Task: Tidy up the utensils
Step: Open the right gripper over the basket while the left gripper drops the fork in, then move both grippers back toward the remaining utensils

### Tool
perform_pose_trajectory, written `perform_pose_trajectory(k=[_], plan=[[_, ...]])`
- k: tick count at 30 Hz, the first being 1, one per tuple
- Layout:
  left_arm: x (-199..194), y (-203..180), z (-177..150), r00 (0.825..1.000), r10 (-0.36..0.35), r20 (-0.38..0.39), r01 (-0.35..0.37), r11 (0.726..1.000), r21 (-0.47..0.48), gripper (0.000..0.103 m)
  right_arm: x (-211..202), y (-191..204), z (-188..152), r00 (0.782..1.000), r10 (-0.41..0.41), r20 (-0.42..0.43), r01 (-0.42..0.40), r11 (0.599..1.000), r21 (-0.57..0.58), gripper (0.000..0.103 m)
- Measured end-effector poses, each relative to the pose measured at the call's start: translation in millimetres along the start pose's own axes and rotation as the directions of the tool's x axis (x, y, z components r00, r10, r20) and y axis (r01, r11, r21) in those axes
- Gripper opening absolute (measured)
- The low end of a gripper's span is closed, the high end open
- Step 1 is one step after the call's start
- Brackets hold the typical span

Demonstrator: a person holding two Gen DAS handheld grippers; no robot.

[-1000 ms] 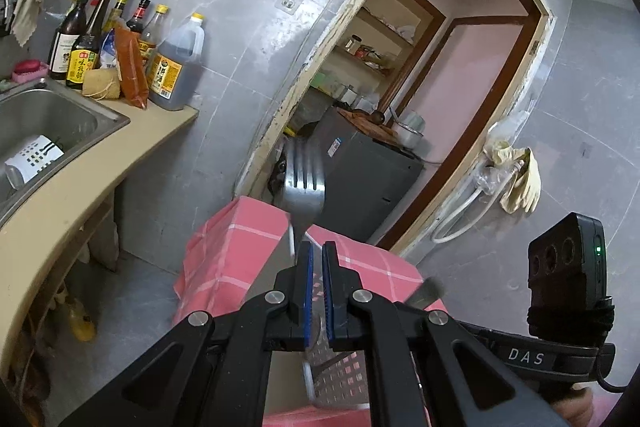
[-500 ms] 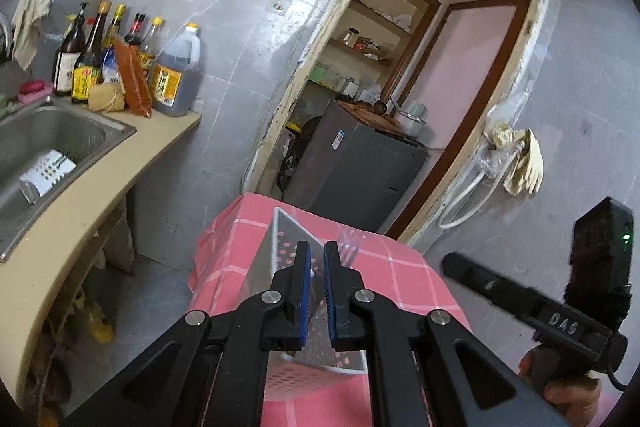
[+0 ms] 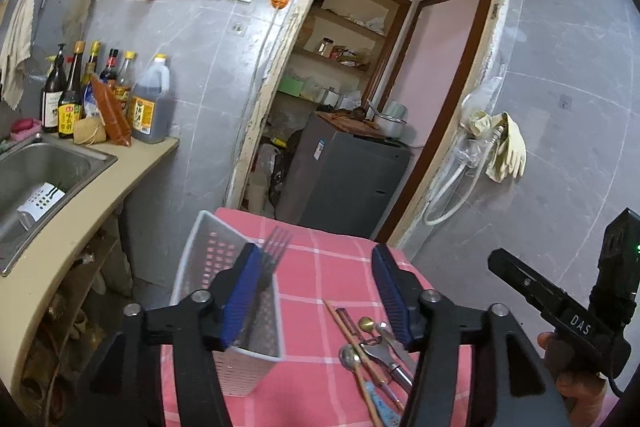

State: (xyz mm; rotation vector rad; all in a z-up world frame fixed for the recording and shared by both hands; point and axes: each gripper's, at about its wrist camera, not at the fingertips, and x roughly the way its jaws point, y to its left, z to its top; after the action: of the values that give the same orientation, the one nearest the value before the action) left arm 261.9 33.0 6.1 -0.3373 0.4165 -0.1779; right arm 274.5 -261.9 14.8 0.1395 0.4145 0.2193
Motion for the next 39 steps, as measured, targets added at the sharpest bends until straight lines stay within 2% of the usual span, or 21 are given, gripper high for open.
perform_pose_trajectory(k=[1,3,8,9,16,21,29,37,39], plan=[[0.2,-4.2,-1.2,1.000,0.001,0.002,-0.001,1.000,0.007,0.062,-3.3,-4.2,-0.2,1.000,-0.010,0.006,0.010,1.000,-0.004,0.095],[0.5,-15.3,-4.5,1.000,0.002,0.006,-0.002,1.000,0.026,0.073,-10.6,-15.1,-1.3,0.999,-0.033,0.017,0.033,0.999,-0.012,0.102],[3.2,-43.1,-17.0,1.000,0.007,0.022,-0.008,0.998,0.059,0.095,-21.4,-38.1,-7.5,0.997,-0.068,0.025,0.069,0.997,-0.028,0.102],[4.6,-47.4,-19.4,1.000,0.006,0.021,-0.007,0.998,0.061,0.097,-22.9,-42.8,-8.9,0.997,-0.076,0.026,0.076,0.997,-0.029,0.102],[21.3,-71.0,-45.2,1.000,0.023,0.000,-0.023,0.997,0.072,0.100,-21.1,-78.4,-21.0,0.995,-0.101,0.003,0.102,0.994,-0.042,0.102],[37.8,-79.2,-70.7,0.997,0.068,-0.026,-0.066,0.994,0.086,0.101,-7.8,-98.4,-35.7,0.995,-0.092,-0.042,0.090,0.995,-0.050,0.102],[65.2,-83.2,-106.5,0.986,0.125,-0.108,-0.115,0.989,0.096,0.101,26.9,-125.2,-64.7,0.988,-0.017,-0.155,0.011,0.999,-0.041,0.102],[91.1,-74.9,-129.2,0.967,0.152,-0.204,-0.136,0.987,0.089,0.100,67.3,-135.4,-96.6,0.961,0.083,-0.262,-0.088,0.996,-0.009,0.101],[96.1,-72.1,-132.5,0.964,0.148,-0.222,-0.134,0.988,0.078,0.100,75.7,-135.8,-103.5,0.954,0.100,-0.281,-0.105,0.994,-0.002,0.093]])
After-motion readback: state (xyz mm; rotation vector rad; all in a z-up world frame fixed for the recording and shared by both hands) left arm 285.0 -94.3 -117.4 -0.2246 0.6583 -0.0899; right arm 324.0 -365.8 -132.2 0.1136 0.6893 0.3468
